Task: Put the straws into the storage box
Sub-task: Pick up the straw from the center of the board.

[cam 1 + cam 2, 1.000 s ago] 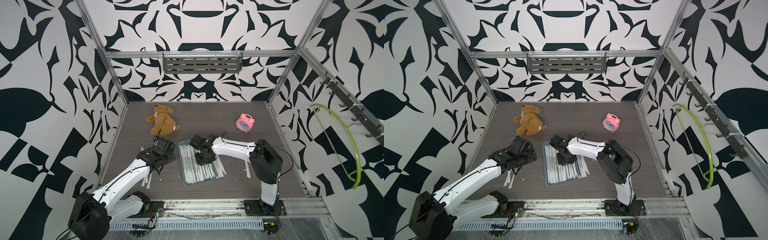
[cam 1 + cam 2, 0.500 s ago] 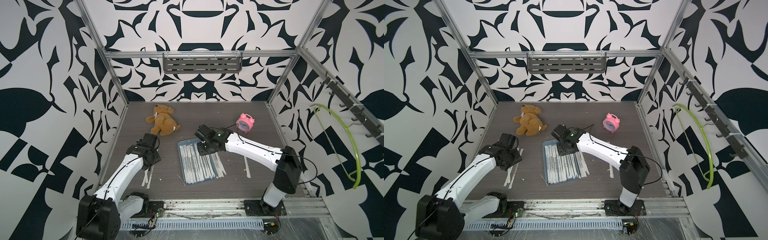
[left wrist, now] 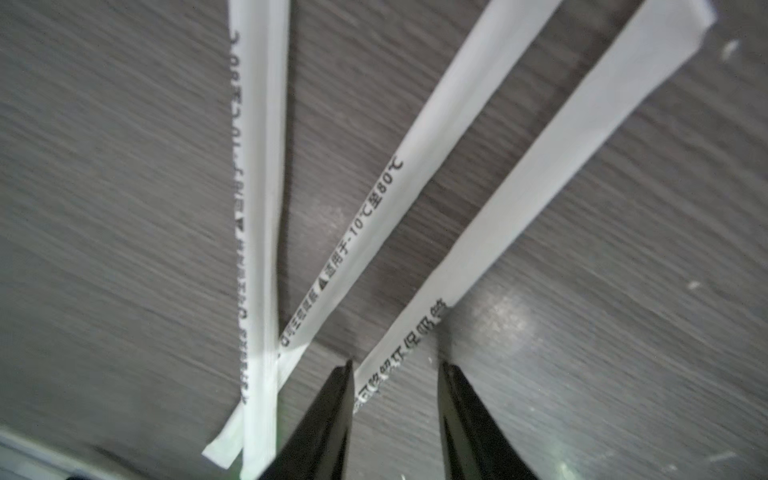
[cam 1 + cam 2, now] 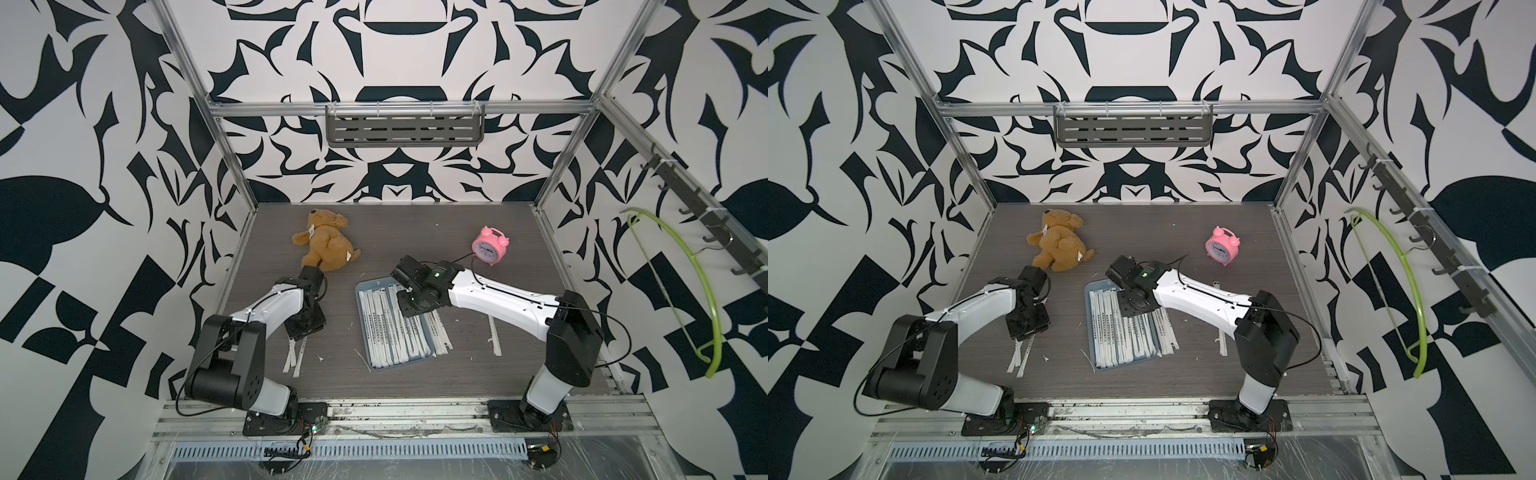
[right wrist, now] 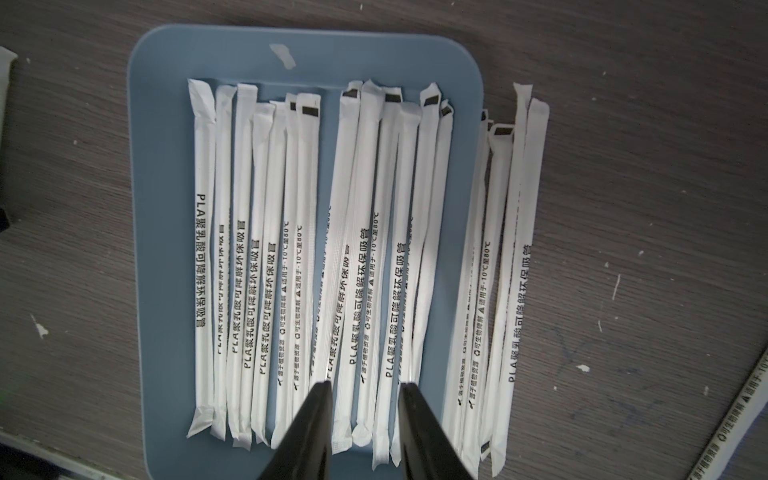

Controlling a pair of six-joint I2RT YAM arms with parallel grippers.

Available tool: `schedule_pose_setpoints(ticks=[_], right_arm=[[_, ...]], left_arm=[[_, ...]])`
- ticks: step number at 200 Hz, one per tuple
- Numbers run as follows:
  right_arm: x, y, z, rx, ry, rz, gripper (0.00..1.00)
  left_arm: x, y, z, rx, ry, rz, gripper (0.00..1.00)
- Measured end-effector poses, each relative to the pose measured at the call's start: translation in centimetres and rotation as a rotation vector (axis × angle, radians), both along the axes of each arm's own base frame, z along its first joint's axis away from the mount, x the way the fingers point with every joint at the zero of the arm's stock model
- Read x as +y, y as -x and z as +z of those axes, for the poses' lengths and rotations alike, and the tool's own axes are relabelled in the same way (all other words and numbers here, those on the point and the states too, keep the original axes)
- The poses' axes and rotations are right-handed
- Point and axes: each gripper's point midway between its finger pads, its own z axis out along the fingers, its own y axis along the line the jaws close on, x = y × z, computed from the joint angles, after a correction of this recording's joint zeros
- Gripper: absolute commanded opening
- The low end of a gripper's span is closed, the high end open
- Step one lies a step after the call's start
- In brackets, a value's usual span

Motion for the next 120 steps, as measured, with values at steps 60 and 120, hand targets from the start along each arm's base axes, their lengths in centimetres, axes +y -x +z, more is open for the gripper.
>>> schedule_pose_setpoints(ticks=[60, 120], right_arm=[[0.1, -0.1, -0.1, -0.005, -0.004, 0.003, 0.32], [0.2, -0.1, 0.0, -0.009, -0.004, 0.011, 0.32]], left_arm=[[0.1, -1.1, -0.3, -0.005, -0.019, -0.024, 0.21], [-2.1, -1.7, 0.0, -0.012, -0.009, -0.102, 0.11]])
